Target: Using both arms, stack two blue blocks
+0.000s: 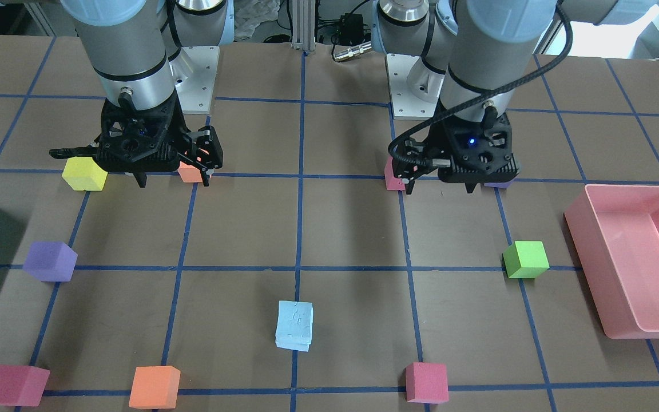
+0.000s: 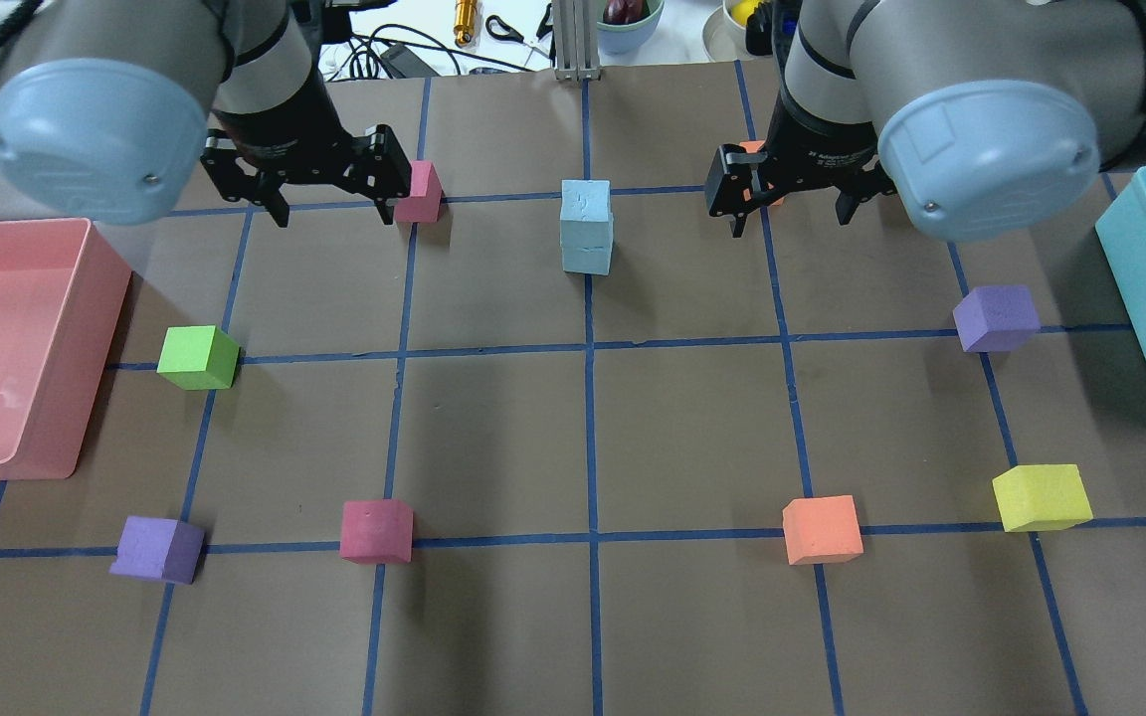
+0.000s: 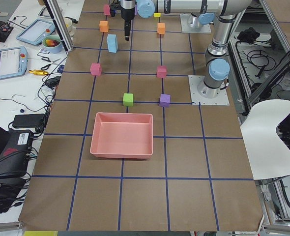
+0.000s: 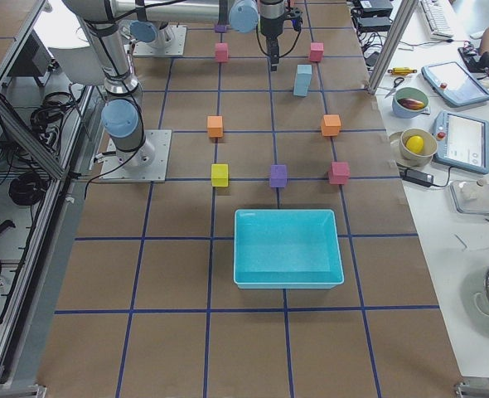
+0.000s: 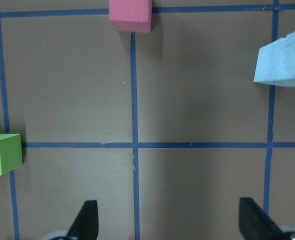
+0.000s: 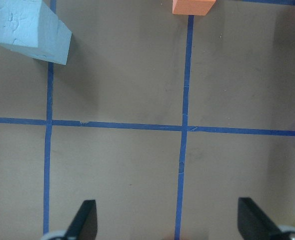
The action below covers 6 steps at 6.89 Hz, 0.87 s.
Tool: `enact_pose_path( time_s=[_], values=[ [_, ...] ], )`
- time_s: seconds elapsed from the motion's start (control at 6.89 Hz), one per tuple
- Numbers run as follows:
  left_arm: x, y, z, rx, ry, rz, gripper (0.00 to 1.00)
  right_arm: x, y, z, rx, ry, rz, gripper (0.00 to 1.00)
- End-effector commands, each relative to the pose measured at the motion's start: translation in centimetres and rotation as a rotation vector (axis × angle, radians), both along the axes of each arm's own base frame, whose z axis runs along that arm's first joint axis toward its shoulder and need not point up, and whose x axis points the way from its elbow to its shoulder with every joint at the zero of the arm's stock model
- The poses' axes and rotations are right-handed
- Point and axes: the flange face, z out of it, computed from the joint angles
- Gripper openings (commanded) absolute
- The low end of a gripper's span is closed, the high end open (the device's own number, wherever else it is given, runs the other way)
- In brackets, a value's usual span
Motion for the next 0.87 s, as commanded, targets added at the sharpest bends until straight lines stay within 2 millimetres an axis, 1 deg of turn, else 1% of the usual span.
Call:
enact_pose_path(
  time_s=[0.0,0.15,0.29,0.58,0.73],
  values=[
    [2.6,0.9,1.3,0.001,0.090,0.043,1.00,0.1,0.0,0.0,-0.001,-0.002,-0.001,1.00],
    [3.5,0.9,2.7,-0.021,0.150,0.062,1.00,0.1,0.0,-0.1,0.002,-0.001,-0.001,1.00],
    [4.4,0.9,3.0,-0.018,0.088,0.068,1.00,0.1,0.0,0.0,0.000,-0.001,-0.001,1.00],
    [5.0,0.7,3.0,-0.020,0.086,0.079,1.00,0.1,0.1,0.0,0.000,-0.001,0.000,1.00],
    [4.9,0.8,2.6,-0.012,0.084,0.076,1.00,0.1,0.0,0.0,-0.001,-0.002,0.000,1.00]
  ],
)
